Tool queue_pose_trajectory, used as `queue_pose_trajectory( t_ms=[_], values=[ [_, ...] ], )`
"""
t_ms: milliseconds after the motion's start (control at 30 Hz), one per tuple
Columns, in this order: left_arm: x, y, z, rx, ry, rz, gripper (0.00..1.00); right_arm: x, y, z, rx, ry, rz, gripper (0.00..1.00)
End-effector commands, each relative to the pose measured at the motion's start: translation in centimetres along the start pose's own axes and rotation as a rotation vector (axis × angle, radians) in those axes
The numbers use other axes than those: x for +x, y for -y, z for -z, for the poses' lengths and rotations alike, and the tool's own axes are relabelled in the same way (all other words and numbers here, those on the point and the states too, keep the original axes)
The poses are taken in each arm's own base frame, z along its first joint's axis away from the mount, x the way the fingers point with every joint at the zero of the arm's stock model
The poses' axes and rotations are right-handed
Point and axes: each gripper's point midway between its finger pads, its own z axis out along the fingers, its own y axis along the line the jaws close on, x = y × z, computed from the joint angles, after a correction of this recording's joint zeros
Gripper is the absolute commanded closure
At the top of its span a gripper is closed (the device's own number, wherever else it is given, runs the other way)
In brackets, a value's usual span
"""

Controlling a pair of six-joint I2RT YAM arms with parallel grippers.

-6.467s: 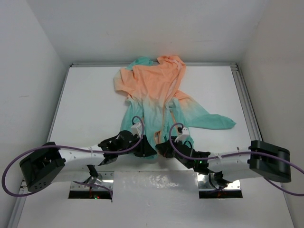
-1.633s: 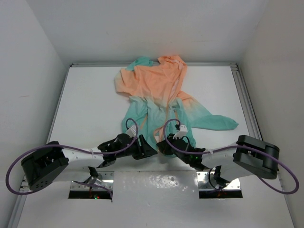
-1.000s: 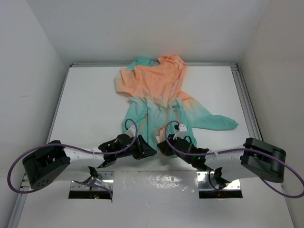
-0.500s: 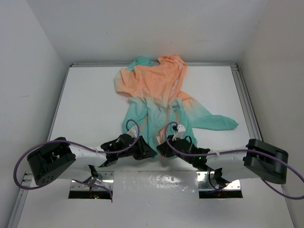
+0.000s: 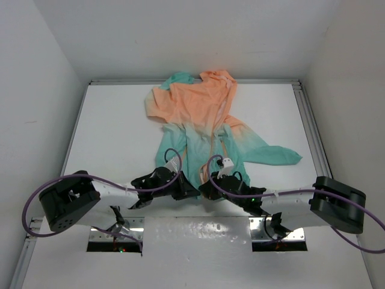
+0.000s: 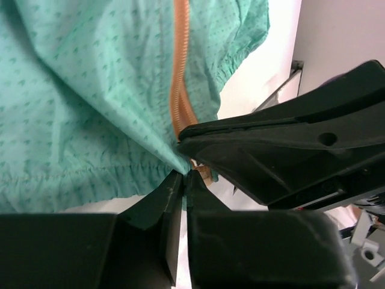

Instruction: Zip up the jacket

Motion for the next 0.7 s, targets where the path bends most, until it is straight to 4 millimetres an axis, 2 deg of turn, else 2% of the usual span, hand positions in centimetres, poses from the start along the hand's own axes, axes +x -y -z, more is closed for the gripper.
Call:
queue_pose_trajectory(
  t_ms=[0,167,267,400,467,500,567,600,667],
  values=[
    [-0.6,2.5,-0.4,0.068,0.012,-0.075,0.97,-1.9,-2.1,-0.3,-0.051,0.043,0.003,1.0],
    [-0.4,2.5,-0.4,0.069,-0.007,-0.119,1.0,-2.0,-2.2,-0.3,-0.052,0.046,0.002,1.0],
    [0.8,1.8,0.0,0.089,-0.051,-0.146,1.0,-2.6,-2.0,-0.4,-0.03,0.06,0.033,1.0],
    [2.5,1.0,1.2,0.136,-0.104,-0.142,1.0,-4.9,-2.3,-0.9,0.009,0.13,0.103,1.0],
    [2.7,0.8,2.0,0.151,-0.098,-0.142,1.0,-5.3,-1.1,-1.1,0.056,0.169,0.121,1.0],
    [2.7,0.9,2.2,0.159,-0.093,-0.145,1.0,-6.1,-1.5,-1.1,0.04,0.216,0.119,1.0],
    [2.3,1.9,2.9,0.192,-0.073,-0.168,1.0,-6.3,-0.1,-1.0,0.075,0.265,0.13,1.0],
    [2.1,2.0,3.0,0.184,-0.067,-0.176,1.0,-7.2,-0.4,-0.9,0.066,0.313,0.126,1.0],
    [1.7,3.0,3.5,0.206,-0.049,-0.199,1.0,-7.7,0.5,-0.6,0.091,0.361,0.123,1.0]
  ],
)
